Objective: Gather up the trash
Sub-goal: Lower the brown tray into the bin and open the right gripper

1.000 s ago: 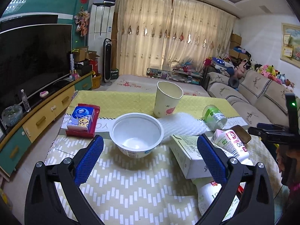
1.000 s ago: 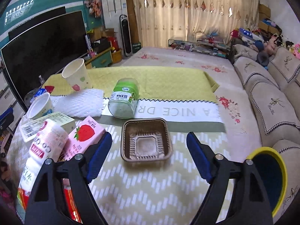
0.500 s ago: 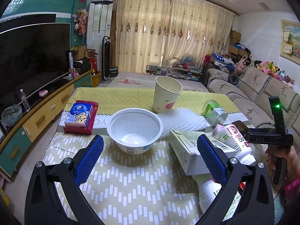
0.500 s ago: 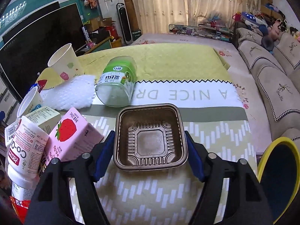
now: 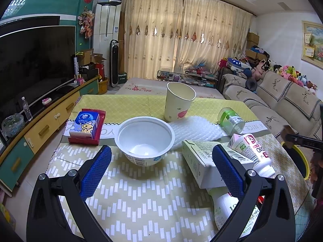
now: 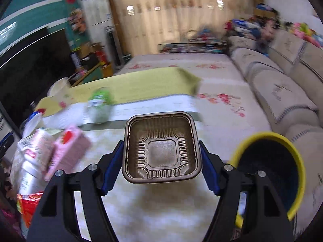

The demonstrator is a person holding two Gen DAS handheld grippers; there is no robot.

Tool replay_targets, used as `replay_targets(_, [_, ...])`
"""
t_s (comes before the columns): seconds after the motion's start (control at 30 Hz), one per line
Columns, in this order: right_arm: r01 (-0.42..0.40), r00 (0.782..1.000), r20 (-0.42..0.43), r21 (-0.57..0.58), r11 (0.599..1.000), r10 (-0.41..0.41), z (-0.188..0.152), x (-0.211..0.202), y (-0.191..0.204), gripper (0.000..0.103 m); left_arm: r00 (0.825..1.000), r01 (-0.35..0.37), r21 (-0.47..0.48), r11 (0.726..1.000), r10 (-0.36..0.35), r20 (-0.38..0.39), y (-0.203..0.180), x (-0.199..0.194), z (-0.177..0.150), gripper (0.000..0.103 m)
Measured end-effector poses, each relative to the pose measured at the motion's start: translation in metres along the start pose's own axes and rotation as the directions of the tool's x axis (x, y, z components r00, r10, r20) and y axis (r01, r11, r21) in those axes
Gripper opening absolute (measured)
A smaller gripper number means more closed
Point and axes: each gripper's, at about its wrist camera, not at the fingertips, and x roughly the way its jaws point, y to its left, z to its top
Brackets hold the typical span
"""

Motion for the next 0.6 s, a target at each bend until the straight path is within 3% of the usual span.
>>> replay_targets(0.27, [0.202,0.979,-0.068,0.196,0.960,-0.193,-0.029,-0.005,-0.112,0.068,1.000,0.000,0.000,1.000,0.000,-0.001,-0.001,0.001,-0.001,0.098])
replay_targets(0.47, [0.267,0.962,-0.115,0.236,0.934,-0.246,-0.040,0.009,-0.151,0.070,1.000,-0.003,0.006,1.000,0.003,-0.002,-0.002,0.002,-0.001,0.098])
replay_targets(0.53, [0.284,0.958,-0.118,0.250,0.926,-0.262,-0.040,0.013,-0.157,0.078,1.000,-0.006,0.011,1.000,0.006,-0.002,-0.002,0.002,-0.001,0.098])
replay_targets(0.6, [0.289,0.957,-0.110,0.278,0.916,-0.269,-0.041,0.013,-0.163,0.078,1.000,-0.010,0.016,1.000,0.010,0.001,-0.002,0.002,-0.001,0.098])
